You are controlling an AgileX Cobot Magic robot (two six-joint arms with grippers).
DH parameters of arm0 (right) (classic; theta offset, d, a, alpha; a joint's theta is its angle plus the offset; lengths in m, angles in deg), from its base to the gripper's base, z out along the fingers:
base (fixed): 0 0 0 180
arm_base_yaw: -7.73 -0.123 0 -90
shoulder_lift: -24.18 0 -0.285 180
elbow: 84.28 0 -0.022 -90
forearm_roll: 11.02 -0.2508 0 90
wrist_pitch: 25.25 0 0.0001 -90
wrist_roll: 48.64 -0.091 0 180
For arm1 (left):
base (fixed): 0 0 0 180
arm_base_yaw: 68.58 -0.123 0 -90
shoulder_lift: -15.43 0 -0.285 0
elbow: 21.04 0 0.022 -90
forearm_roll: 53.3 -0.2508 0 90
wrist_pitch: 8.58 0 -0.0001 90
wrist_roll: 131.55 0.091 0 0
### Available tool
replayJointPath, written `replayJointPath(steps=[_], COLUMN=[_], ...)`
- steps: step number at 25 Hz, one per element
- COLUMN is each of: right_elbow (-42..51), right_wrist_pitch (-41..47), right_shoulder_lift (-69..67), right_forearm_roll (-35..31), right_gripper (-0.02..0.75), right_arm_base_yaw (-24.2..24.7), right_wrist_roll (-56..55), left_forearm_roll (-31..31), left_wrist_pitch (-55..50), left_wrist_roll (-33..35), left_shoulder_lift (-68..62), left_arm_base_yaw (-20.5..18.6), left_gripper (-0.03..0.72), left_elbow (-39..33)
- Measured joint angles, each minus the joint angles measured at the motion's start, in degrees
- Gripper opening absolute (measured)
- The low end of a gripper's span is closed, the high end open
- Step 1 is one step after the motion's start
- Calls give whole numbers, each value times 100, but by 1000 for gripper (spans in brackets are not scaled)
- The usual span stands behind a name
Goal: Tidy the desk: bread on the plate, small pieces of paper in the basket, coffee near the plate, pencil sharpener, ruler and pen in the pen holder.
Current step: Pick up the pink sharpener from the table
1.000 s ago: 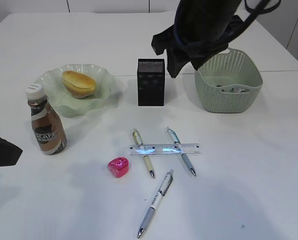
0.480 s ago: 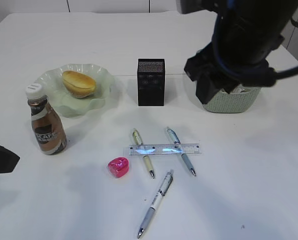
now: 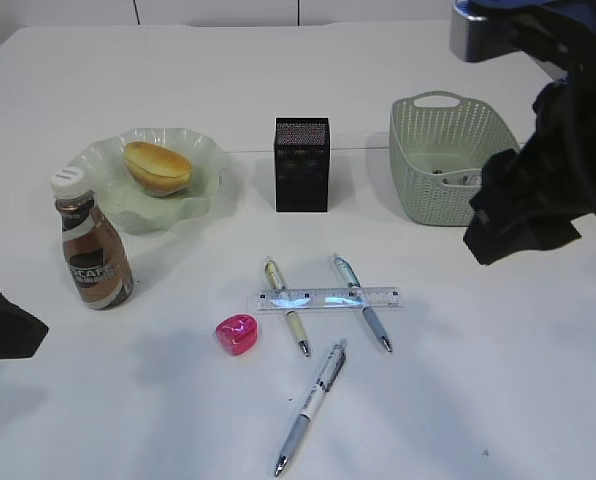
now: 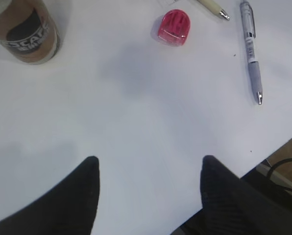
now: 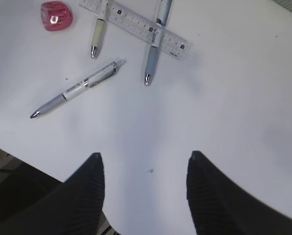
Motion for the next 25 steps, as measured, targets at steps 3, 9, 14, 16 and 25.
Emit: replayJointPath(steps=[3, 9, 14, 16, 25], right_elbow=[272, 798, 1443, 1608, 2242], right_wrist_pitch=[-54, -306, -628, -692, -1082], right_shoulder_lift=[196, 418, 688, 781, 1400], right_forearm_roll=[0, 0, 0, 0, 98], right_gripper=[425, 426, 425, 425, 424], right_arm_base_yaw=[0, 0, 0, 0, 0], right_wrist_roll=[0, 0, 22, 22, 25], left_forearm_roll=[214, 315, 341, 340, 244], left_wrist_pitch=[10, 20, 20, -9, -121], left_wrist_roll=[280, 534, 642, 711, 857], left_shoulder_lift=[-85, -402, -691, -879, -1982], left_arm_base_yaw=[0, 0, 18, 18, 592], left_gripper=[455, 455, 455, 455, 455], left_elbow=[0, 64, 485, 687, 1470])
